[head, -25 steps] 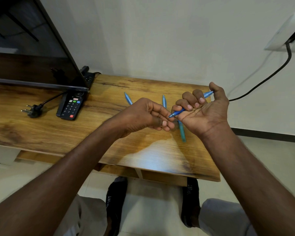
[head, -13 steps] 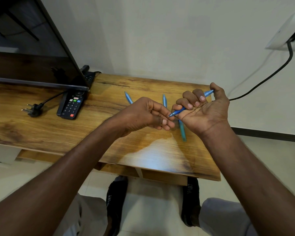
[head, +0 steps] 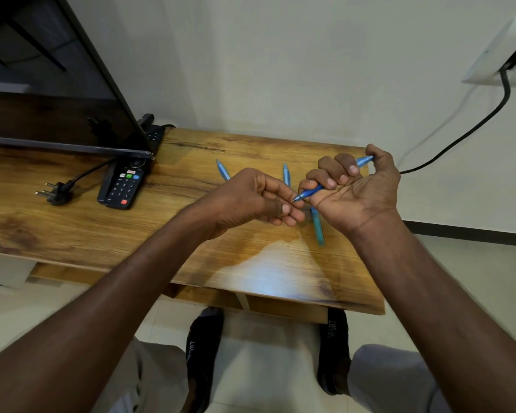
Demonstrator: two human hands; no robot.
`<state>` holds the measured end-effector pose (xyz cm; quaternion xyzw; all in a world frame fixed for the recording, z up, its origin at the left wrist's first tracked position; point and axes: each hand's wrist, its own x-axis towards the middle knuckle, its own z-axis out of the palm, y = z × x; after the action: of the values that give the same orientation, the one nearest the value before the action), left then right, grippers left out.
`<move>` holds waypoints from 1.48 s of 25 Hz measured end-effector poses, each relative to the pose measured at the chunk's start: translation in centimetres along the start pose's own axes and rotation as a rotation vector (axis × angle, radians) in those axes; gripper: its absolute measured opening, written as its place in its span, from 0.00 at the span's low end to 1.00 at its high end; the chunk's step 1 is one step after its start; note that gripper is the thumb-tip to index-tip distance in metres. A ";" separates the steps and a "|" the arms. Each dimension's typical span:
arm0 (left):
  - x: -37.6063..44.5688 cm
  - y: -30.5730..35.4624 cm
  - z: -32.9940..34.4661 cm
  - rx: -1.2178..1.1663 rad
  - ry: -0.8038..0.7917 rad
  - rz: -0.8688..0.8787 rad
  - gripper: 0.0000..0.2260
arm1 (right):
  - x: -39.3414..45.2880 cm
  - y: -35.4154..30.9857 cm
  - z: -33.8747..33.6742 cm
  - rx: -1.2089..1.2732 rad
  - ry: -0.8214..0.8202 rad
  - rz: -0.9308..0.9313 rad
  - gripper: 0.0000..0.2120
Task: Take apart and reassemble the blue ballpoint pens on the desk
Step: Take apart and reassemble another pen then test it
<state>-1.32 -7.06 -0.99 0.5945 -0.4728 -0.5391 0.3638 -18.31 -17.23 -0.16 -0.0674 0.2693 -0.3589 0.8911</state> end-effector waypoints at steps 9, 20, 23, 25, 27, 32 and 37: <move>-0.1 0.1 0.0 0.007 -0.010 -0.007 0.10 | 0.0 -0.1 -0.1 -0.025 -0.011 0.027 0.26; -0.1 0.1 0.0 0.011 -0.002 -0.007 0.10 | 0.0 -0.1 0.0 -0.012 -0.022 0.012 0.24; -0.1 0.1 0.0 0.008 -0.006 -0.006 0.11 | 0.0 0.0 0.0 -0.016 -0.019 0.015 0.26; -0.1 0.1 0.0 0.007 -0.007 -0.007 0.11 | 0.0 0.0 -0.1 -0.008 -0.022 0.017 0.26; -0.1 0.2 0.0 0.000 -0.007 -0.007 0.11 | 0.1 -0.1 -0.1 -0.006 -0.027 0.013 0.25; -0.1 0.2 0.0 -0.007 -0.012 -0.004 0.11 | 0.1 0.0 -0.1 0.005 -0.021 0.001 0.25; -0.2 0.2 0.0 -0.011 -0.008 -0.003 0.11 | -0.1 0.0 0.0 -0.002 -0.032 -0.001 0.25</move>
<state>-1.33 -6.96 -0.78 0.5912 -0.4704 -0.5445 0.3643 -18.41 -17.18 -0.13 -0.0742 0.2553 -0.3581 0.8950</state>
